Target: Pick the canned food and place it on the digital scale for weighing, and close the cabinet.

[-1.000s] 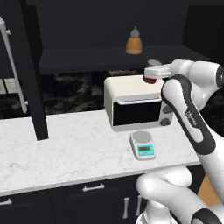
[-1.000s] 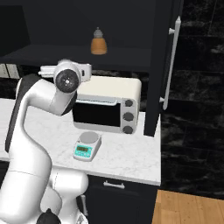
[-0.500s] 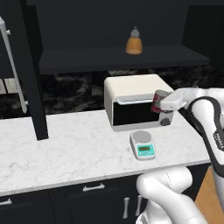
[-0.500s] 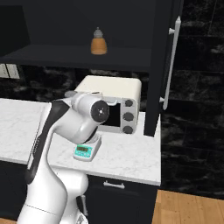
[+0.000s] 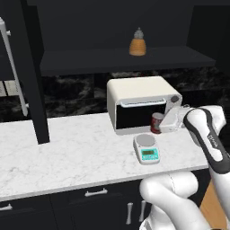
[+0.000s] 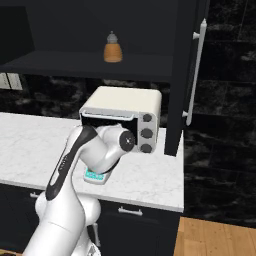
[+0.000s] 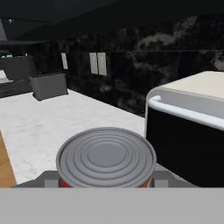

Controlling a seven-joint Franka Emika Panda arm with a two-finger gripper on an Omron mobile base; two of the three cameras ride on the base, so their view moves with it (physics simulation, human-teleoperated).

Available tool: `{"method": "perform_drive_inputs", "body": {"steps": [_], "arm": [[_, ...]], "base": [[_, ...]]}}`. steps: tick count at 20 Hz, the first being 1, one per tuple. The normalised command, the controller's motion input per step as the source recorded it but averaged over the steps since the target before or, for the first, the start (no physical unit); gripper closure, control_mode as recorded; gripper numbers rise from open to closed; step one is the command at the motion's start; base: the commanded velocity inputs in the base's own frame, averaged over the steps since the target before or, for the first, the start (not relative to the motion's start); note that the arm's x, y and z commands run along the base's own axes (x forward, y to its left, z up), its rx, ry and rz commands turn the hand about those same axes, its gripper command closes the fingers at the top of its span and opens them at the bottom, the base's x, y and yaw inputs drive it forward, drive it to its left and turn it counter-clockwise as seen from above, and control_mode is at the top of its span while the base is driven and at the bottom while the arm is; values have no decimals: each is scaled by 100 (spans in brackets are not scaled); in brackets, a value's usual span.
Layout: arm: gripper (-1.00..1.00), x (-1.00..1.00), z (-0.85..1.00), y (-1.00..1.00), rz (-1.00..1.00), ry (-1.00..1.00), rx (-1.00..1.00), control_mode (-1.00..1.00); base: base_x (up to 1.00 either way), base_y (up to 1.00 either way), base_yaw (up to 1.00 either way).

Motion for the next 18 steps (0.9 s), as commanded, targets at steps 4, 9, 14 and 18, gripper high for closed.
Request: {"method": "perform_drive_inputs", "body": {"steps": [4,9,14,18], "arm": [[100,56,-65,-21,5,1,-3,-100],[100,42,-62,-4,4,4,-3,-100],[100,42,-45,0,0,6,0,-100],[100,42,-37,0,0,4,0,-100]], "base": [[0,0,0],[0,0,0],[0,0,0],[0,0,0]]}}
